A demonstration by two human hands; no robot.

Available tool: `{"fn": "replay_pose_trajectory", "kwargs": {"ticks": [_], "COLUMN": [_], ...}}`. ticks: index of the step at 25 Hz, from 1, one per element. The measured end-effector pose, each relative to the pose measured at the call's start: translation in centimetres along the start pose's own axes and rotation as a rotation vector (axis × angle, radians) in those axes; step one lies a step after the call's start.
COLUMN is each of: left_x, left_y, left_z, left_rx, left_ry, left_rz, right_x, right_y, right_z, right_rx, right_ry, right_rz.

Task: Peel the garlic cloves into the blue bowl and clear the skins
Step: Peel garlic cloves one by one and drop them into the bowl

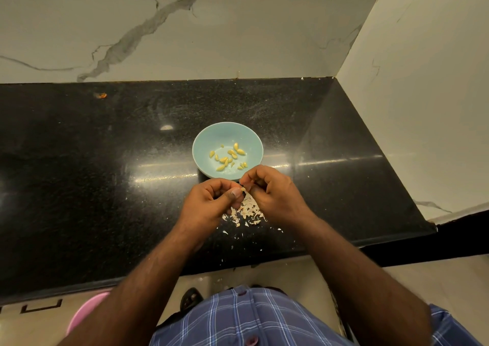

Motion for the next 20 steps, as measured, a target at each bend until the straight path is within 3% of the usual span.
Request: {"fn": "replay_pose_trajectory", "kwargs": {"ticks": [4,8,16,20], "left_x": [0.0,0.0,0.3,0.3], "left_y": [0.1,0.4,-0.5,-0.3], "left_z": [1.1,1.8,1.0,0.6], "left_rx": [-0.102,-0.085,-0.129,-0.178], "left_ry": [-0.113,-0.172,-0.124,-0.123], "left_rz": [-0.007,-0.004,-0.032,-0.048], "right_x": [-0.3,-0.8,-0.7,-0.8], "right_y": [0.2,-0.1,-0.8,-0.5], "right_z": [-0.3,-0.6,0.2,0.0], "right_rx": [0.217,0.446,0.268,0.285], "right_ry": [0.085,0.227,0.126,0.182], "right_rz": [0.061,-0.036,-0.064,-0.028]}}
Point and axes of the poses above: each hand's wrist, its own x-axis towards the middle knuckle, its own y-axis out of the palm, z = x × y, the point moved 9 cm from there along x, towards the middle knuckle, and after that the axes turned 13 degrees about -z, right-handed, at the moved point
